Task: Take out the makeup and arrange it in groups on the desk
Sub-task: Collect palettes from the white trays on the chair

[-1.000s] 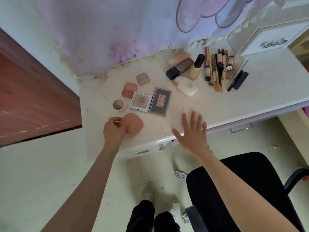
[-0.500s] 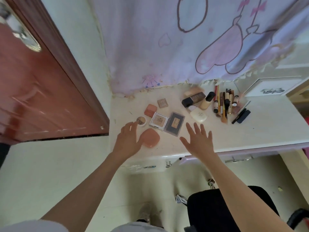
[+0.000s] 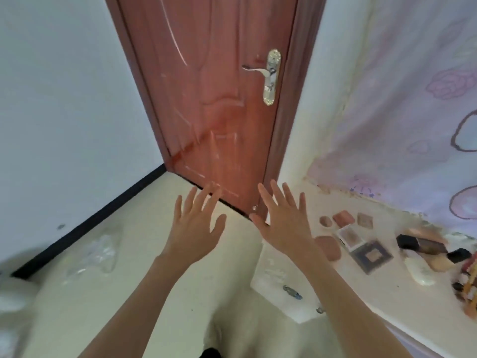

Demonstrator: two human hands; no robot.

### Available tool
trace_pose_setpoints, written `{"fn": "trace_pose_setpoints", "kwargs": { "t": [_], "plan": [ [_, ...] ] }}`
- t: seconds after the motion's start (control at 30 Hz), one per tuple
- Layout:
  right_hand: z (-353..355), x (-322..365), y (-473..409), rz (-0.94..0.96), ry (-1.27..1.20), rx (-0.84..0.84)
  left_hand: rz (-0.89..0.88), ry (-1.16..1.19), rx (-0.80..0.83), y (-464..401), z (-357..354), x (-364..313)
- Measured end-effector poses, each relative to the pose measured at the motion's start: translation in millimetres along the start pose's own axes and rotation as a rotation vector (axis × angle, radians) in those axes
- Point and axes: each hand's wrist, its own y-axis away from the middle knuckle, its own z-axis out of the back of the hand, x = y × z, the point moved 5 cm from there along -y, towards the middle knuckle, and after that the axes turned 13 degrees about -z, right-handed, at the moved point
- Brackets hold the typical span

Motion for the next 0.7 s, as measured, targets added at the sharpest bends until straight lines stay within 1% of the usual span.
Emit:
{"fn": "trace_pose_setpoints", "kwargs": {
  "t": [0.1,0.2,0.33,0.5,0.6,0.7],
  "plan": [
    [3.5,82.1,-2.6,0.18,-0.038,0.009,0.175,-0.047,-0.044,53.2,30.3,57.0],
    [1.2,169.6,8.0,0.368,-0.041,0.019,0.343,-0.066,-0.145,108.9,68.4,111.7],
    [-18.4,287.1,29.3,0.589,-0.007,0.061,0.55,-0.092,-0.259,187.1,109.0,175.9],
    [-51.4,437.2,72.8,0.836,-0.025,0.152,0.812,-0.109,-0.347,296.4,136.7,248.1],
    [-74.5,515.6,110.4,1.001,-0.01,0.186,0.97,-0.141,-0.424,362.5,153.0,280.5],
    [-95.7,582.3,159.0,1.19,0.015,0.246,1.175,-0.172,-0.472,432.3,165.9,290.6]
  ]
}}
